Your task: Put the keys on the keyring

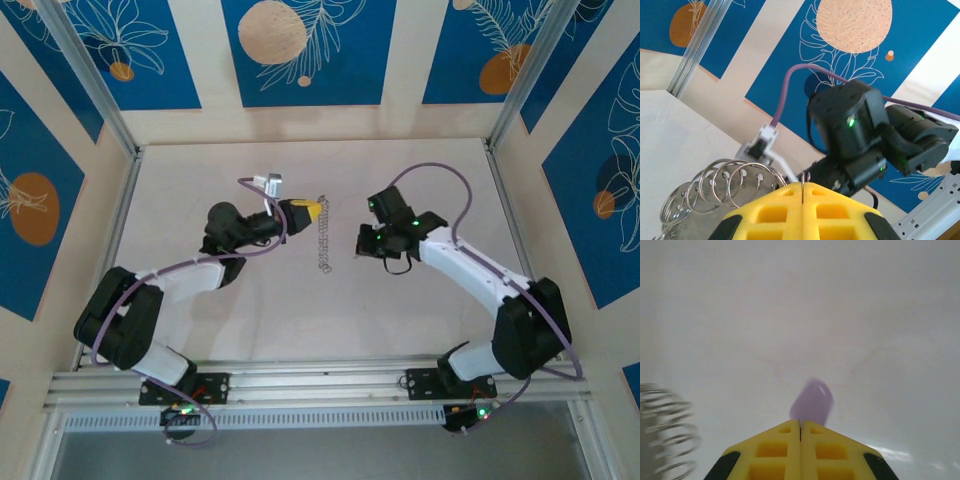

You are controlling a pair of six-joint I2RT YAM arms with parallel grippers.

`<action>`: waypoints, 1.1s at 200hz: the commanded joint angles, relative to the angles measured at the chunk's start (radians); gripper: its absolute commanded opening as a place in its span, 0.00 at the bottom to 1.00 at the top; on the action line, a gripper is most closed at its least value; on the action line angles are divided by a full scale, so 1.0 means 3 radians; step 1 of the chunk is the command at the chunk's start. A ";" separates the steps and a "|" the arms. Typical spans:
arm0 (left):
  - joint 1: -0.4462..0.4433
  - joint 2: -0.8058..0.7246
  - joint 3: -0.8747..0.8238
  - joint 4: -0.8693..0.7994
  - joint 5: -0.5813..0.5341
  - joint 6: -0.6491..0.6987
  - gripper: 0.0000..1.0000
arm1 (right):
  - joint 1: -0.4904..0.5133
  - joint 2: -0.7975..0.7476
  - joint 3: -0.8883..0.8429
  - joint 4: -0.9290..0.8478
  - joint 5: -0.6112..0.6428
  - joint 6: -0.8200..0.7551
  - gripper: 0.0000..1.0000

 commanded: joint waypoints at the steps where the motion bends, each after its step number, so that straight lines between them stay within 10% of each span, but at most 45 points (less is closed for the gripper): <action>1: -0.0050 0.0029 0.0183 0.0058 0.0123 0.0103 0.00 | -0.0232 -0.0177 -0.0045 0.0504 -0.0964 -0.0203 0.00; 69: -0.0082 -0.0023 0.0408 -0.0576 0.0234 0.0549 0.00 | -0.0946 -0.0525 -0.0533 0.2329 -0.2658 0.0093 0.00; 220: -0.0209 0.0009 0.0863 -0.1364 0.0325 0.1163 0.00 | -0.0940 -0.0985 -0.0703 0.2655 -0.2983 0.0039 0.00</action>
